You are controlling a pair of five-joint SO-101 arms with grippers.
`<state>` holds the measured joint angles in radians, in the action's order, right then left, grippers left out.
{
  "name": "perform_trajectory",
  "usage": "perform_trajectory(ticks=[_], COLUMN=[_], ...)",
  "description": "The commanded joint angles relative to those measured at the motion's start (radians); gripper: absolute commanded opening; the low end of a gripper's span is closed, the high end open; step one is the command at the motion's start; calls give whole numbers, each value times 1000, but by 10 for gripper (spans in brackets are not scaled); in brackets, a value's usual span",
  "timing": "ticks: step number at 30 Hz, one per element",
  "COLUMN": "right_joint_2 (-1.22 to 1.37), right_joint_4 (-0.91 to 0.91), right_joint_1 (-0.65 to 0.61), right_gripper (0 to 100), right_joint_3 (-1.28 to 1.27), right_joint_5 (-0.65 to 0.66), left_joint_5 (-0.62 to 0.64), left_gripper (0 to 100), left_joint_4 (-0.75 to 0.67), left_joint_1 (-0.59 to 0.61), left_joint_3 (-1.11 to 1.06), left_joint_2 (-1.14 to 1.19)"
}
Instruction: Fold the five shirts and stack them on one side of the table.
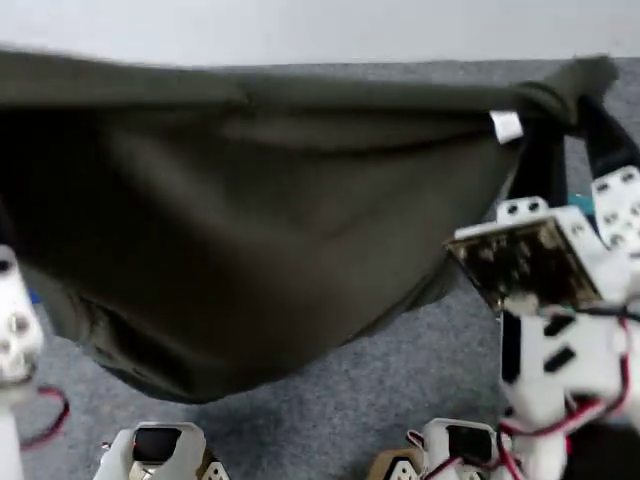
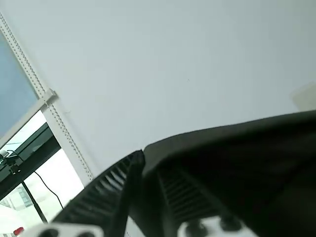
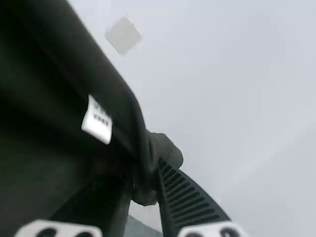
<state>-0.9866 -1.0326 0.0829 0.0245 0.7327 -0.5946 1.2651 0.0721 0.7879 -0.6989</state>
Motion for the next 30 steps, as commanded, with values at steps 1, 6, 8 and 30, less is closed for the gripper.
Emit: perform_trajectory(ticks=[1, 6, 8, 30], right_joint_2=[-51, -54, -35, 713], right_joint_4=[-79, -231, -257, 567], right_joint_1=[39, 36, 36, -58], right_gripper=[10, 10, 10, 10], right_joint_3=[51, 6, -44, -301], right_joint_5=[12, 12, 12, 6], left_joint_5=[-14, -14, -14, -9], left_gripper=[5, 5, 5, 5], left_joint_4=[100, 284, 325, -563], left_joint_1=[11, 9, 9, 2], left_joint_3=[16, -18, -81, -774], left_joint_2=[-29, 6, 38, 601])
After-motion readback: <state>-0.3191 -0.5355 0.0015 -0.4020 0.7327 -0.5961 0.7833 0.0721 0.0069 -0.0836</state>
